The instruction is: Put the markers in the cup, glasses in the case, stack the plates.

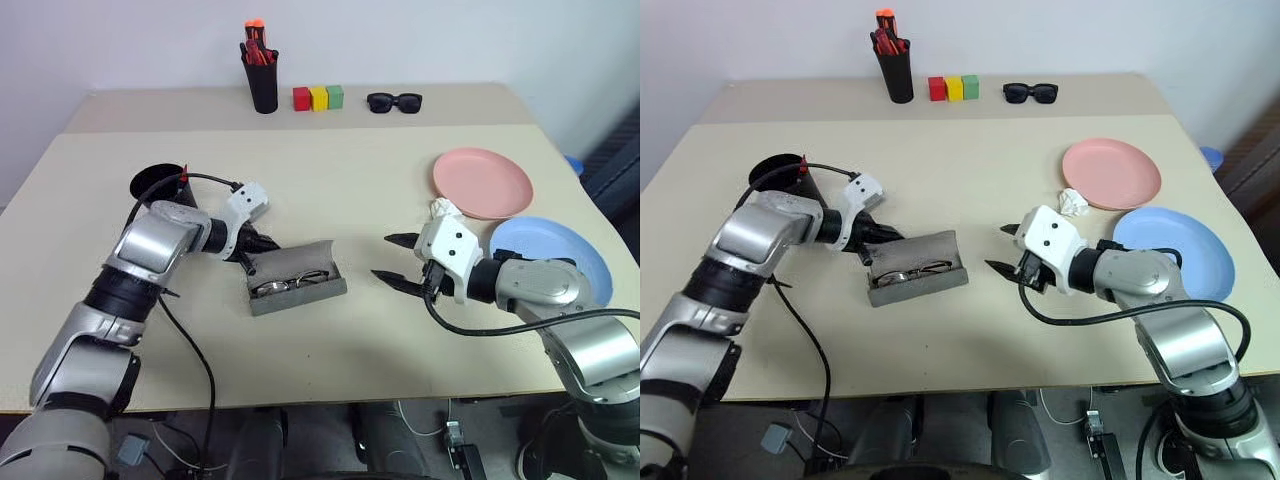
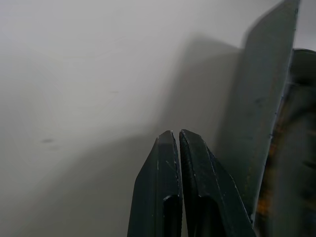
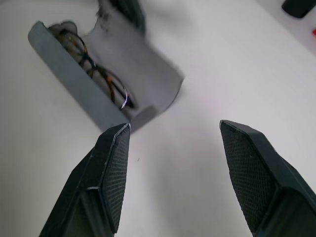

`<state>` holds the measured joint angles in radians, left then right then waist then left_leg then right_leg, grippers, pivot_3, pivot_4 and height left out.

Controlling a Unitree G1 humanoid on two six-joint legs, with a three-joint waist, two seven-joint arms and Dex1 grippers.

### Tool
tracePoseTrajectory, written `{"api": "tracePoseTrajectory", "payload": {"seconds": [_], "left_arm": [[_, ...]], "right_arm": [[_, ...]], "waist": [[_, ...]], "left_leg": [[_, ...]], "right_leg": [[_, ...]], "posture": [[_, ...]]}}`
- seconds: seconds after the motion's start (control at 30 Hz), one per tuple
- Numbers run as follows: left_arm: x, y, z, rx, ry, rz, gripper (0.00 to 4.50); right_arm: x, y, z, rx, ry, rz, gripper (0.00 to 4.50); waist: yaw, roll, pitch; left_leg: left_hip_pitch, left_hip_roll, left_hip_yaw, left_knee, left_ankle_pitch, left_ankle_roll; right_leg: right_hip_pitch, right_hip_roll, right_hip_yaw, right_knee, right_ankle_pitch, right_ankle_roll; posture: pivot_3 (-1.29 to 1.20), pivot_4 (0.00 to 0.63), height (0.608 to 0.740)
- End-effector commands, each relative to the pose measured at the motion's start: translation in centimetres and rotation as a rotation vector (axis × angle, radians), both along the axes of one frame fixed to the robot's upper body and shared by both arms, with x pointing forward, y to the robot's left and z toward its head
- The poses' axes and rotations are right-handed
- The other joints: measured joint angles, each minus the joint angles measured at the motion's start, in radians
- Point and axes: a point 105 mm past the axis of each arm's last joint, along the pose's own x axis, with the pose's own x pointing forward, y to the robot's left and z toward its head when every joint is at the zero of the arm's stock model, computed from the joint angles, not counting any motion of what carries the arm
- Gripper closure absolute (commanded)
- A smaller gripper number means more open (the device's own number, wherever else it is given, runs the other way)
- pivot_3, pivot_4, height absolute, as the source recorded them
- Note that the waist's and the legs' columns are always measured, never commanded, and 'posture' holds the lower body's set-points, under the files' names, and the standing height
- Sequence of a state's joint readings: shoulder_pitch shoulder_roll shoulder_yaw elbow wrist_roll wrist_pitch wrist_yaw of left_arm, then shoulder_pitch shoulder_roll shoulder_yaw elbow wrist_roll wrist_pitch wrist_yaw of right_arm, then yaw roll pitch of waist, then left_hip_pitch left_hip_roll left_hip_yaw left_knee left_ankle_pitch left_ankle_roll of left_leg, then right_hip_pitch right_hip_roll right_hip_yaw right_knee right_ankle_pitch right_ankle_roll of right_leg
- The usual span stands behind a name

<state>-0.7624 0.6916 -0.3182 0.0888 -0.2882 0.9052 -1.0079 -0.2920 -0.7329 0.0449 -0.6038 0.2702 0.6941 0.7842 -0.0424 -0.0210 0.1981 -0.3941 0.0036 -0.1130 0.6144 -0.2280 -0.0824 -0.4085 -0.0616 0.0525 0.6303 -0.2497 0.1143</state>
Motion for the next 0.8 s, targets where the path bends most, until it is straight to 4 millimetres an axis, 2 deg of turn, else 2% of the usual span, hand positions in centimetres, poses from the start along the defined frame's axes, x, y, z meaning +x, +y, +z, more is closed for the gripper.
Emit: {"api": "tracePoseTrajectory", "payload": {"seconds": [0.03,0.2,0.3,0.37,0.43,0.53,0.67,0.8], "left_arm": [[-2.7,-1.1,0.5,-0.036,0.005,-0.119,4.37],[-6.4,-1.2,0.2,-0.051,-0.018,-0.264,4.37],[-6.4,-0.8,0.4,-0.058,-0.099,-0.269,4.37],[-5.4,-0.6,1.3,-0.115,-0.229,-0.23,4.37],[-4.5,0.0,2.2,-0.176,-0.33,-0.164,4.37],[-4.1,0.8,3.1,-0.243,-0.44,-0.103,4.37],[-4.5,1.6,2.3,-0.228,-0.445,-0.057,4.37],[-5.2,2.0,2.1,-0.235,-0.447,-0.015,4.37]], "right_arm": [[0.1,0.4,0.9,0.003,-0.042,0.027,1.58],[1.0,-0.2,1.1,-0.01,-0.059,-0.002,1.58],[2.4,-1.5,1.2,-0.026,-0.057,-0.079,1.58],[4.8,-3.7,1.1,-0.064,-0.065,-0.219,1.58],[7.7,-6.9,0.9,-0.109,-0.075,-0.41,1.58],[10.4,-10.9,0.3,-0.22,-0.105,-0.583,1.58],[12.1,-13.6,0.5,-0.301,-0.131,-0.633,1.58],[12.7,-15.9,-0.2,-0.407,-0.096,-0.63,1.58]], "waist": [[0.001,0.0,0.0],[-0.002,0.0,0.0],[0.0,0.0,0.0],[0.002,0.0,0.0],[0.002,0.0,0.0],[0.004,0.0,0.0],[0.0,0.001,0.001],[-0.003,0.002,0.001]], "left_leg": [[0.0,0.0,0.0,0.0,0.0,0.0],[0.0,0.0,0.0,-0.001,0.0,0.0],[0.001,0.0,0.0,0.0,0.0,0.0],[0.0,0.0,0.0,0.001,0.0,0.0],[0.001,0.0,0.002,0.002,0.0,0.0],[0.001,0.0,0.002,0.002,0.0,0.0],[0.001,0.0,0.002,-0.001,0.0,0.0],[0.0,0.0,0.003,-0.001,0.0,0.001]], "right_leg": [[0.0,0.0,0.0,0.0,0.0,0.0],[0.0,0.0,0.0,0.0,-0.001,-0.001],[0.0,0.0,0.0,0.0,-0.002,-0.004],[0.0,0.0,0.0,0.0,-0.002,-0.004],[0.001,-0.001,0.0,-0.001,-0.002,-0.005],[0.001,-0.001,0.001,-0.001,-0.001,-0.006],[-0.001,-0.001,0.001,0.0,0.0,-0.001],[-0.001,-0.001,0.002,0.0,0.001,0.0]], "posture": [[0.0,0.15,0.74],[0.0,0.15,0.74],[0.0,0.15,0.74],[0.0,0.15,0.74],[0.0,0.15,0.74],[0.0,0.15,0.74],[0.0,0.15,0.74],[0.0,0.15,0.74]]}}
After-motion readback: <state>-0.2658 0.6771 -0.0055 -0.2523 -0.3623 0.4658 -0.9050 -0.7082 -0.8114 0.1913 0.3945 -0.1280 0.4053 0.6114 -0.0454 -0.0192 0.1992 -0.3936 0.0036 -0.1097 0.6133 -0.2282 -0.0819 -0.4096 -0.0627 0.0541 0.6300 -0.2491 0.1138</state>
